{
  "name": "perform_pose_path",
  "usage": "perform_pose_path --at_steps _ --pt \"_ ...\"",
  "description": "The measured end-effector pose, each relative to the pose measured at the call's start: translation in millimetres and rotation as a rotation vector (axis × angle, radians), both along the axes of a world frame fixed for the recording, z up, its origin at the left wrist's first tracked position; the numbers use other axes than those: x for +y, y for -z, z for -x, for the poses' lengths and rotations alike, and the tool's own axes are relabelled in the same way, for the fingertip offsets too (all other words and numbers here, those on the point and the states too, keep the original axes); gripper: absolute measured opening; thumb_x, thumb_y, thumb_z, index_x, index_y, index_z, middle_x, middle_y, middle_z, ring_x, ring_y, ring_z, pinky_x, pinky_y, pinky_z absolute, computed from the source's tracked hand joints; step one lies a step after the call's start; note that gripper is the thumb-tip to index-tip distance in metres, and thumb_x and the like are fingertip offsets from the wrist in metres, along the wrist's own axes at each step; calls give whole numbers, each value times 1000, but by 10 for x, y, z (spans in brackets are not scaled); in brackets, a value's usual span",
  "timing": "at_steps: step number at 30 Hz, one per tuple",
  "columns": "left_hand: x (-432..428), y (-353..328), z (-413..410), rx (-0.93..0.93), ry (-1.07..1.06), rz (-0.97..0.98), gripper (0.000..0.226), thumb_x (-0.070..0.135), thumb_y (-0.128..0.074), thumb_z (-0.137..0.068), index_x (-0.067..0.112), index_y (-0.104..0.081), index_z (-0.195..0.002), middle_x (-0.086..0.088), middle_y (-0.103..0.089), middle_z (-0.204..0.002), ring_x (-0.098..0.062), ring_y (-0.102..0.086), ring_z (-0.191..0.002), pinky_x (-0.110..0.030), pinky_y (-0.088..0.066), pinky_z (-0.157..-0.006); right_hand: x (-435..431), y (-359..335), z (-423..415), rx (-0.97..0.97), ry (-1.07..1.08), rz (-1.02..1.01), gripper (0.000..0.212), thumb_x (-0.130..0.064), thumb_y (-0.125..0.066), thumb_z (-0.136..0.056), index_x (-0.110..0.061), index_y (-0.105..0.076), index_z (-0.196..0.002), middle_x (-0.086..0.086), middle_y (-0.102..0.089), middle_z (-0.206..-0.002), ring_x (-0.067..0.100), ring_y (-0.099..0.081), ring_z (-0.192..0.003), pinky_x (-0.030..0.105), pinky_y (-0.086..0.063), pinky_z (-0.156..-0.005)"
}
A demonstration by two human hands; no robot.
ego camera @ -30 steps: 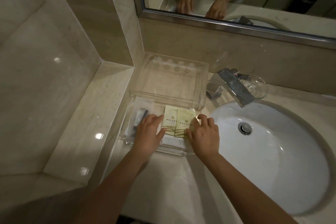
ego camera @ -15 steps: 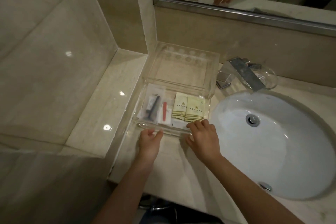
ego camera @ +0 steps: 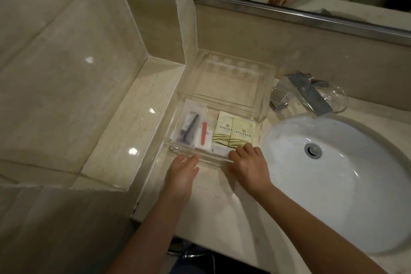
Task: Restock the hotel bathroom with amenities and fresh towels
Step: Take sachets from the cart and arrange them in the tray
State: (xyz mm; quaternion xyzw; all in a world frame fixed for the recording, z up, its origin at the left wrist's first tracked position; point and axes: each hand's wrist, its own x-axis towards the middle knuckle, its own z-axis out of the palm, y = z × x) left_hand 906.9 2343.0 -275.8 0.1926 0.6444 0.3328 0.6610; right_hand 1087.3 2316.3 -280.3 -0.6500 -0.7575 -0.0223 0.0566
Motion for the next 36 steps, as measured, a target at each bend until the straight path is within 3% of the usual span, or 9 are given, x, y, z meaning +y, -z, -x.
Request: perform_pose_path --at_steps 5,7,13,17,19,22,26,31,36 --pt "82 -47 -20 -47 0 20 38 6 -57 -89 -5 -47 -125 -14 -56 -125 -21 -55 -115 -32 -41 -103 83 5 -95 1 1 -19 28 -26 -83 -53 -15 -62 -68 0 -60 -66 24 -55 -65 29 -40 -56" --pt "99 -65 -55 -63 15 16 38 2 -55 -90 -5 -46 -126 -13 -56 -120 -20 -54 -114 -30 -41 -101 119 34 -114 -1 -6 -18 29 -27 -84 -53 -15 -61 -67 -1 -60 -66 23 -54 -64 28 -39 -56" --pt "268 -140 -230 -88 38 -70 49 -1 -47 -93 1 -33 -140 -15 -43 -140 -24 -46 -127 -30 -38 -102 391 8 -245 25 52 -54 28 -19 -83 -50 -15 -63 -68 -1 -61 -67 25 -55 -66 28 -39 -56" --pt "385 -187 -380 -65 63 -113 52 -2 -46 -94 2 -28 -143 -14 -40 -143 -22 -45 -128 -30 -37 -102 547 3 -363 2 51 -36 35 -36 -86 -53 -16 -62 -69 -2 -62 -68 24 -56 -67 29 -39 -57" --pt "405 -173 -402 -33 85 -132 50 -2 -44 -94 3 -29 -142 -12 -41 -141 -18 -50 -118 -28 -38 -100 584 15 -383 -13 34 -51 38 -43 -83 -56 -16 -62 -72 -2 -62 -72 23 -55 -70 30 -37 -60" --pt "420 -132 -438 -18 116 -133 44 2 -40 -96 4 -33 -140 -9 -41 -140 -21 -49 -122 -34 -37 -105 636 26 -416 -20 22 -119 36 -40 -82 -59 -16 -60 -74 -1 -60 -74 23 -54 -71 31 -26 -64" --pt "469 -79 -579 21 123 -161 61 0 -49 -91 13 -25 -146 -2 -35 -148 -13 -38 -132 -40 -28 -114 748 32 -519 1 47 -178 38 -39 -84 -58 -15 -59 -74 1 -60 -74 24 -53 -71 31 -24 -63" --pt "519 -60 -743 96 154 -193 76 11 -57 -81 27 -22 -147 8 -33 -149 1 -37 -124 -38 -28 -114 847 12 -570 32 69 -195 39 -38 -84 -57 -14 -60 -76 2 -60 -76 24 -55 -70 31 -41 -60" --pt "679 -46 -851 118 187 -218 79 12 -59 -81 30 -20 -147 9 -30 -150 3 -34 -126 -38 -28 -114 987 -3 -634 28 114 -190 36 -33 -82 -57 -14 -59 -77 3 -59 -77 25 -54 -71 32 -30 -66"
